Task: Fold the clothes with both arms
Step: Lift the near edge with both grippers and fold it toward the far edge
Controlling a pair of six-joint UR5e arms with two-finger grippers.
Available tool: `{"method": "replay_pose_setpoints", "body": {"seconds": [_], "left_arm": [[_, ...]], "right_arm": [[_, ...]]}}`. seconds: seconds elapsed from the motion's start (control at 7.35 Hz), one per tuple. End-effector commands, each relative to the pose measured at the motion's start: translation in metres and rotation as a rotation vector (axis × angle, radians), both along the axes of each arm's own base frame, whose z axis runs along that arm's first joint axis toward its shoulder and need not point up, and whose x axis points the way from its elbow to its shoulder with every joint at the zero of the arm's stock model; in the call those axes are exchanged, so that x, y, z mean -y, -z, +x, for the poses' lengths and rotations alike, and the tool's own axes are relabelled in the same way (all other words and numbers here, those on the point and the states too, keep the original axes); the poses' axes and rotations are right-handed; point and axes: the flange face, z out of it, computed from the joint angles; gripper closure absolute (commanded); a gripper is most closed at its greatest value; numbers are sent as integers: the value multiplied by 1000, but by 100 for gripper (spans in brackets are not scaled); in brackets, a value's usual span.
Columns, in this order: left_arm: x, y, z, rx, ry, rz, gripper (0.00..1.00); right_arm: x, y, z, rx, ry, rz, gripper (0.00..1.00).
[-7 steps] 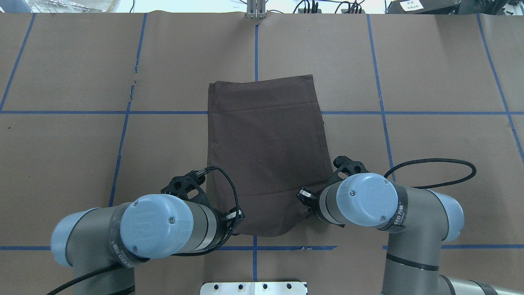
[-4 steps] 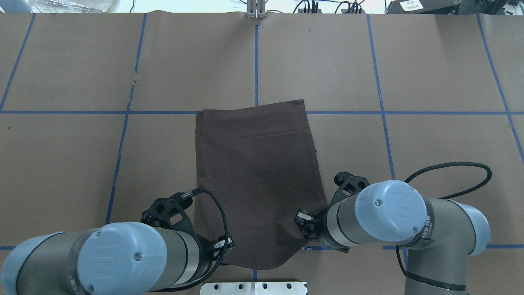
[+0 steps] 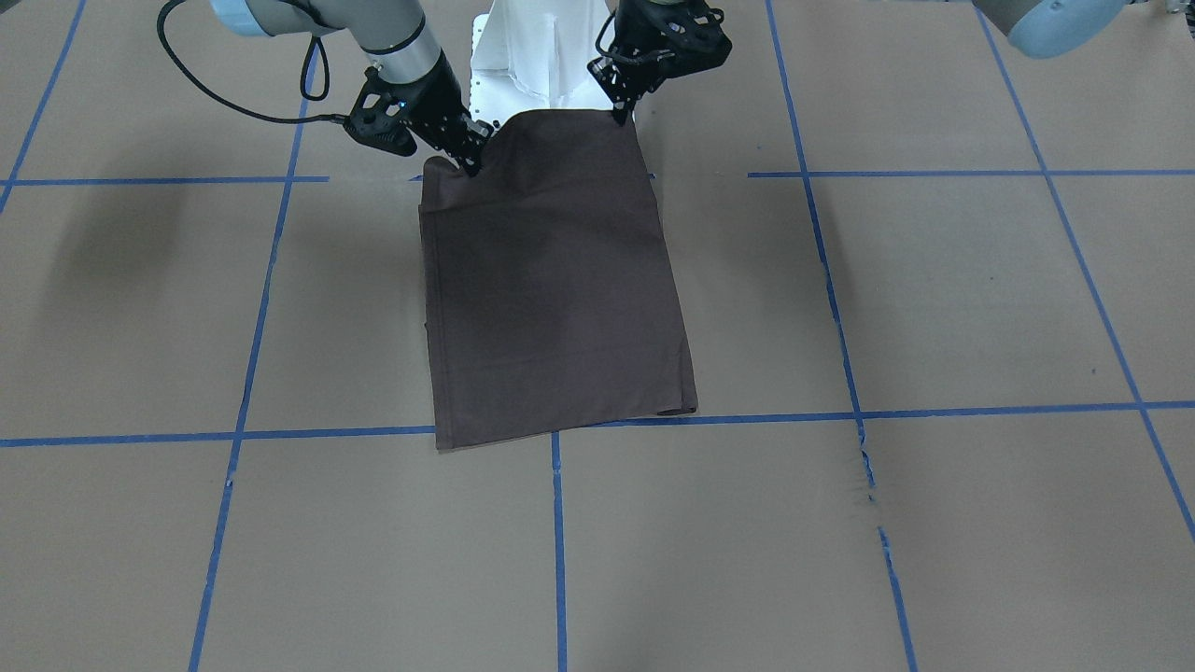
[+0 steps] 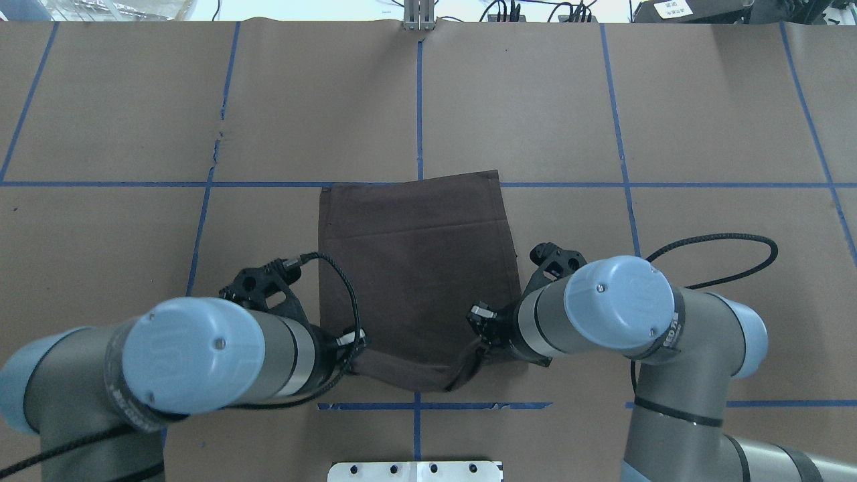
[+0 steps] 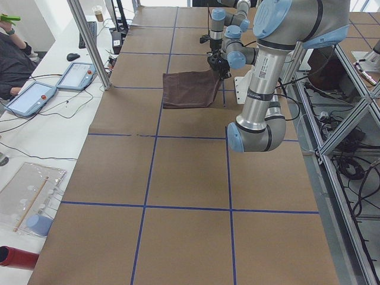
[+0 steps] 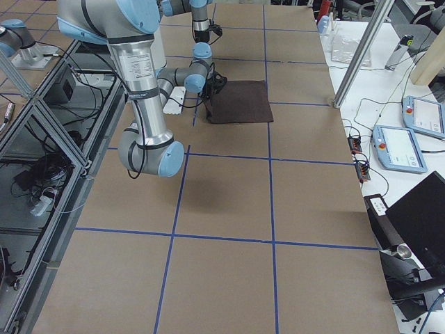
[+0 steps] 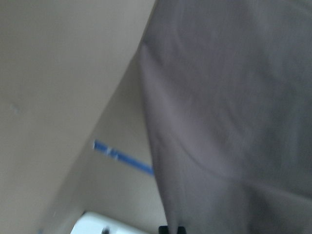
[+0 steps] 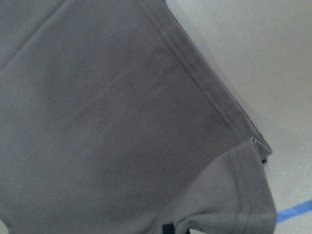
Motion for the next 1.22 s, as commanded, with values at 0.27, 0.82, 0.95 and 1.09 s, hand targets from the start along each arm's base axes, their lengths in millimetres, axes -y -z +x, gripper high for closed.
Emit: {"method": "replay_pose_setpoints", "body": {"seconds": [0.27, 0.82, 0.95, 1.09], "left_arm": [[154, -41, 14, 7, 123, 44, 100], [349, -128, 2, 121, 202, 219, 0], [358, -137, -2, 156, 157, 282, 0], [359, -135, -4, 152, 155, 292, 0]], "right_arm": [[164, 19, -25, -61, -125, -16, 100], [307, -42, -29, -174, -67, 38, 0], [328, -58, -6, -175, -19, 49, 0], [343, -57, 17, -144, -5, 33, 0]]}}
